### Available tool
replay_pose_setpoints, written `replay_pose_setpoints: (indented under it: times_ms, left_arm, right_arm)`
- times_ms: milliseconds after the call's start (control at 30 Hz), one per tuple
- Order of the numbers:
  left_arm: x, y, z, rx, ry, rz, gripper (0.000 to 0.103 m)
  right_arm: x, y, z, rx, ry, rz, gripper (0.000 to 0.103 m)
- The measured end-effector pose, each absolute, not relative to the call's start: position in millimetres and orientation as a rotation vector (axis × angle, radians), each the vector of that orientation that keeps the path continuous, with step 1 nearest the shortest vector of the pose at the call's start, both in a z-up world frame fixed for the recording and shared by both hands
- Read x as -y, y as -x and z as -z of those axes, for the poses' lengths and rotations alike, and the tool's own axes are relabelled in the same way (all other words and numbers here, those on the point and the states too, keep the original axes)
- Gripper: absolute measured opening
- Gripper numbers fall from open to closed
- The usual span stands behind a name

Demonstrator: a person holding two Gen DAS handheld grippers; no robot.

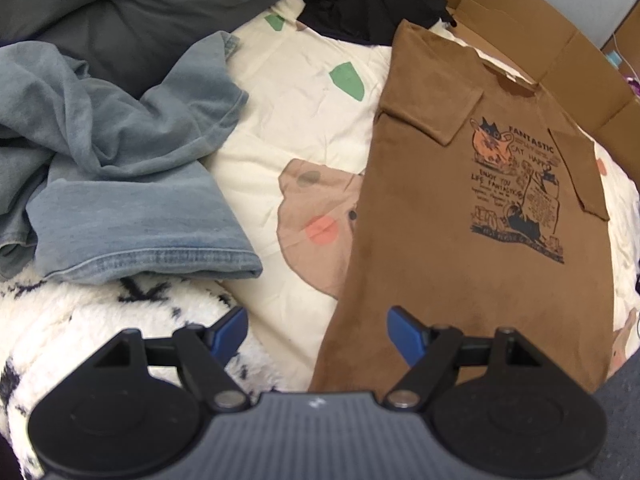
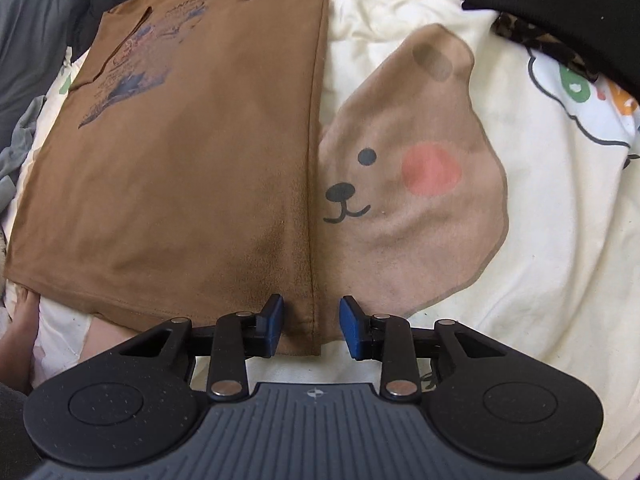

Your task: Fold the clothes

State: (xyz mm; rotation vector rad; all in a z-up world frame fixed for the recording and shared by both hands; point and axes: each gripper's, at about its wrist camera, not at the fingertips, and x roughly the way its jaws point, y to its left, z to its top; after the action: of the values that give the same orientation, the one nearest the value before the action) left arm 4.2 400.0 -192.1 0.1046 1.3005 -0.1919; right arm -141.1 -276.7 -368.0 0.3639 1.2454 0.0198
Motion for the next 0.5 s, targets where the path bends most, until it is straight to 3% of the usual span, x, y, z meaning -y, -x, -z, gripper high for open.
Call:
replay_pose_setpoints:
  times_ms: [267,300,500]
  left_arm:
    - [-401,-3,197,-1.302,-0.101,0.193,0.079]
    - [-401,-3,198,-1.302,-0.099,0.194,0.079]
    - [-404,-3,206,-1.301,-0.086,0.201,0.079]
  right_arm:
    - [278,134,372,-1.263,-0.37,-0.042,0.036]
    - [279,133,372,-1.264,-0.37,-0.046,0.027]
    - [284,135,372,-1.278,-0.416,-0.031,0.007]
